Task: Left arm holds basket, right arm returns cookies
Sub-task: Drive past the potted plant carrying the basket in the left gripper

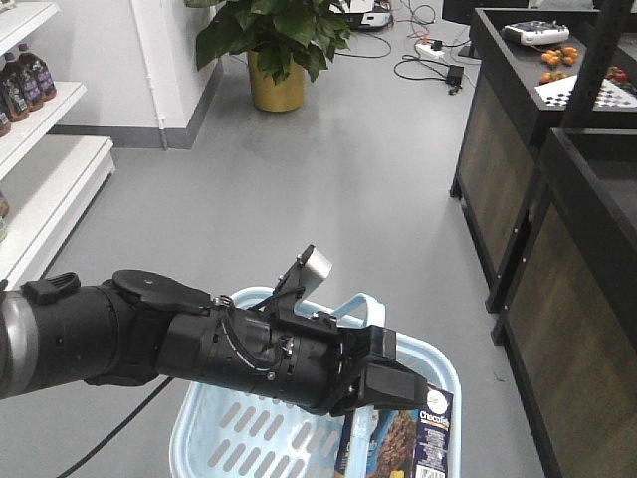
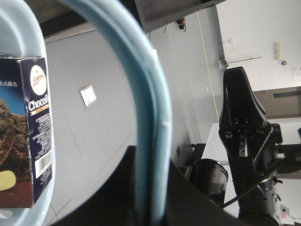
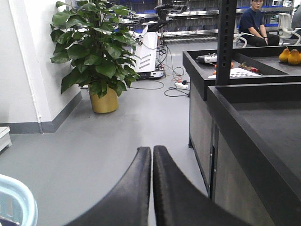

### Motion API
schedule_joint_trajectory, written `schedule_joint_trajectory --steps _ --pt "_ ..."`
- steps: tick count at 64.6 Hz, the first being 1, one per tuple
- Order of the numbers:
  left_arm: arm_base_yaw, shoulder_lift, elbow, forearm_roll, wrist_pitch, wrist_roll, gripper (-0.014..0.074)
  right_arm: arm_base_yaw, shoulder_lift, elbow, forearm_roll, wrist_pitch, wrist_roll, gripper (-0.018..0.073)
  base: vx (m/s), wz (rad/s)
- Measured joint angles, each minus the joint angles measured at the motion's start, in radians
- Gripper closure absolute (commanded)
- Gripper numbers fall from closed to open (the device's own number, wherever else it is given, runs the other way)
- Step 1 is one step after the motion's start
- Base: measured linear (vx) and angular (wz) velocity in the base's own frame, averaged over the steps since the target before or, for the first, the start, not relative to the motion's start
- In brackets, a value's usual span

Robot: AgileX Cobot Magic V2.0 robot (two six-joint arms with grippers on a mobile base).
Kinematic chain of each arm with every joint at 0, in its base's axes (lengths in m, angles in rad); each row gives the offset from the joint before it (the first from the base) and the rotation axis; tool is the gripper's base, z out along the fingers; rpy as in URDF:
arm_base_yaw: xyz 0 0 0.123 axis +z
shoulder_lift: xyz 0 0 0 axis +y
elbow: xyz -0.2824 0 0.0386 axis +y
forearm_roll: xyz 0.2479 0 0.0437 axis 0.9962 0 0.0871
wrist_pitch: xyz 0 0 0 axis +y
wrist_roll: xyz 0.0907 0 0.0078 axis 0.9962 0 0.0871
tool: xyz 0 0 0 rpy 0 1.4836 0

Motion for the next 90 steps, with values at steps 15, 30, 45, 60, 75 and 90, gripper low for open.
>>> schedule_joint_trajectory --steps 15,30,45,60,75,90 --pt "0.0 0.0 0.0 0.0 0.0 0.0 0.0603 0.0 0.0 0.0 0.0 0.0 0.0 0.0567 0.26 0.03" --pt "0.0 0.0 0.0 0.0 0.0 0.0 0.0603 0.0 0.0 0.0 0.0 0.0 0.0 0.0567 0.27 -0.07" --pt "0.0 0.0 0.0 0.0 0.0 0.0 0.0603 0.0 0.0 0.0 0.0 0.0 0.0 0.0567 0.28 -0.1" --pt "0.0 0.0 0.0 0.0 0.0 0.0 0.0603 0.0 0.0 0.0 0.0 0.0 0.0 0.0567 0.28 -0.05" --pt "0.0 0.0 0.0 0.0 0.0 0.0 0.0603 0.0 0.0 0.0 0.0 0.0 0.0 0.0567 0.27 -0.01" --pt "0.0 0.0 0.0 0.0 0.0 0.0 0.0603 0.0 0.0 0.0 0.0 0.0 0.0 0.0567 0.25 0.04"
